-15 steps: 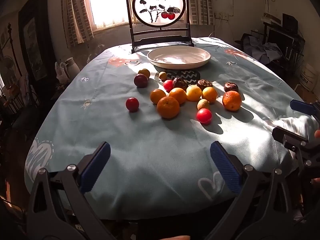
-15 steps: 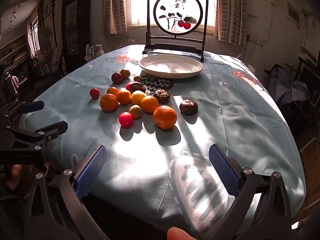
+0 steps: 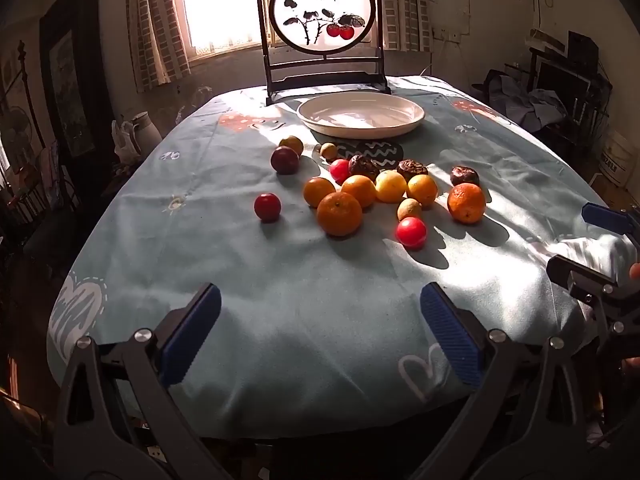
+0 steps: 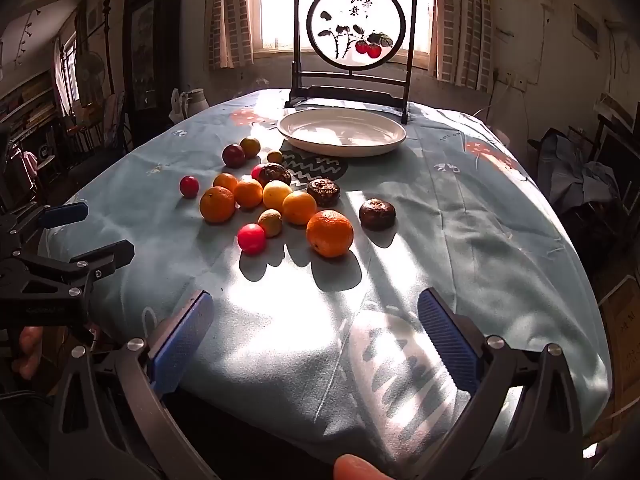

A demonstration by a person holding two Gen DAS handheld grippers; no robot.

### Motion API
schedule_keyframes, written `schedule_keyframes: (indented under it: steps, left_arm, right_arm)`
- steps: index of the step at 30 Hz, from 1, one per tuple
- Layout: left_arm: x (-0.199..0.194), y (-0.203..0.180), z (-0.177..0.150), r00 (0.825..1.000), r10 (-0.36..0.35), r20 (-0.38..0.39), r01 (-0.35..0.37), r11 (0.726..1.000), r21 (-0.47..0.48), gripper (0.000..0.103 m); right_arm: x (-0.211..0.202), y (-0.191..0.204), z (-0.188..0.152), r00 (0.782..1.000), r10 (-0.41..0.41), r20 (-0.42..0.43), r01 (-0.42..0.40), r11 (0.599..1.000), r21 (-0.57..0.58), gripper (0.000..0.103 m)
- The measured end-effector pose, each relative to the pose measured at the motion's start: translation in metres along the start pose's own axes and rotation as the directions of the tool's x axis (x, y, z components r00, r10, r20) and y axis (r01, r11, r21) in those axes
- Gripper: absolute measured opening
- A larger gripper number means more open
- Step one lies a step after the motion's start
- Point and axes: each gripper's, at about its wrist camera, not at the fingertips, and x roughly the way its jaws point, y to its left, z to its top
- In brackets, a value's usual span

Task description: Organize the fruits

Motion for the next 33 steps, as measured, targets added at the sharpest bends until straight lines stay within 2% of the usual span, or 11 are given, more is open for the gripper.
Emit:
schedule_keyframes:
  steps: [33]
  left_arm:
    - [0.0027,-0.0011,-0.0079,1.000,0.004,-0.015,-0.004,1.000,-0.002,0.101]
  right_arm:
    - [0.0030,-0.0019,-0.0031,1.000,-0.003,-0.007,0.003,1.000,0.000,0.102]
